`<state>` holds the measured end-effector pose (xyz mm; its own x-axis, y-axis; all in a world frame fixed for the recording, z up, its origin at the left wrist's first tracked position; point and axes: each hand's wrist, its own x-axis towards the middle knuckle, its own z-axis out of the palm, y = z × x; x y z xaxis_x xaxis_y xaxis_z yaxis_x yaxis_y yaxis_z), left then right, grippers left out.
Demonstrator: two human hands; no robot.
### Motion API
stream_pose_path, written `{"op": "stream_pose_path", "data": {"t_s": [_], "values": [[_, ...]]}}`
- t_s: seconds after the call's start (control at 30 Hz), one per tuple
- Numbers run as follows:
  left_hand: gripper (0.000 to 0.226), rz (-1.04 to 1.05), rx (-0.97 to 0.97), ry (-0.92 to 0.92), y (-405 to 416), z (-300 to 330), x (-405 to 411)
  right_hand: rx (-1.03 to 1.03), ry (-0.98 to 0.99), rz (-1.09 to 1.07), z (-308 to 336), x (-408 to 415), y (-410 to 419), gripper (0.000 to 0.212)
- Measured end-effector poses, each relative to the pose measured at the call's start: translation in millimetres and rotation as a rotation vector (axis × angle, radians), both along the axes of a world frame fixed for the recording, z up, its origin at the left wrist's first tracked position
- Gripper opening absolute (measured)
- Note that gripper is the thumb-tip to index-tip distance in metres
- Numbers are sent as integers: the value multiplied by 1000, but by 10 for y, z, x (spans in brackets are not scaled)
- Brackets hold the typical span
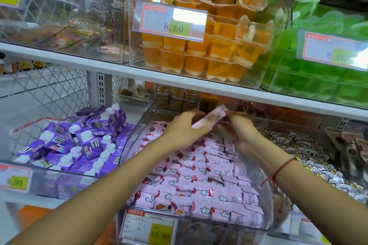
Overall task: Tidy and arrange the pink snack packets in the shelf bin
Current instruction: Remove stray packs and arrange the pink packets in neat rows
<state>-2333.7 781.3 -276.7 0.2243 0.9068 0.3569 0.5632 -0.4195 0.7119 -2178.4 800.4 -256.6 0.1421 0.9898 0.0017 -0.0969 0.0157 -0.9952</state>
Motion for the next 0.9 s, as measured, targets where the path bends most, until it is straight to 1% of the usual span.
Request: {"op": "stream_pose_path", "data": {"t_s": [0.03, 0.07, 0.1, 0.13, 0.17, 0.2, 0.23, 0.27, 0.3, 0.33, 0.4, 0.43, 0.47, 0.5, 0.53, 0.57, 0.63, 0.7, 0.73, 0.77, 0.83, 0.9], "values": [[47, -22, -39, -29, 19, 12, -23, -11, 70, 41, 9, 2, -44, 22], [43, -43, -126, -121, 36, 13, -52, -31, 80, 70, 21, 6, -81, 20], [40, -56, -263, -262, 32, 23, -79, -48, 24, 87, 24, 15, -118, 18], [36, -51, -413, -416, 23, 35, -106, -34, -129, 93, 16, 41, -135, 17], [33, -24, -522, -542, 12, 44, -128, 27, -358, 89, 2, 78, -148, 17], [32, 11, -580, -594, 18, 44, -142, 134, -610, 95, -10, 113, -173, 29], [32, 40, -609, -599, 27, 37, -147, 265, -837, 126, -27, 138, -193, 49], [35, 56, -621, -593, 35, 30, -140, 383, -1010, 178, -45, 138, -208, 64], [38, 62, -626, -589, 36, 27, -125, 483, -1134, 223, -59, 116, -220, 71], [40, 62, -634, -588, 34, 29, -113, 578, -1224, 242, -74, 87, -223, 69], [42, 56, -647, -596, 34, 34, -94, 677, -1331, 164, -86, 56, -207, 53], [43, 53, -649, -613, 37, 41, -92, 671, -1328, 113, -76, 50, -210, 46], [46, 52, -640, -629, 41, 48, -89, 635, -1279, 79, -67, 60, -199, 41], [49, 59, -609, -611, 48, 47, -80, 575, -1190, 75, -63, 75, -184, 37], [50, 68, -547, -530, 57, 35, -74, 489, -1083, 97, -61, 95, -165, 35], [46, 72, -458, -386, 53, 12, -78, 396, -974, 126, -57, 114, -142, 31], [35, 28, -268, -23, 44, -81, -104, 259, -818, 150, -43, 141, -80, 25], [38, 13, -169, 343, 55, -184, -161, 180, -746, 174, -44, 150, -22, 10], [40, 40, -121, 501, 59, -222, -192, 160, -747, 178, -47, 146, 14, 8], [40, 67, -78, 612, 61, -248, -219, 151, -759, 171, -47, 141, 59, 12], [42, 90, -76, 693, 73, -274, -266, 151, -777, 151, -51, 116, 159, 18], [44, 91, -120, 714, 85, -291, -287, 178, -887, 113, -72, 81, 284, 21]]}}
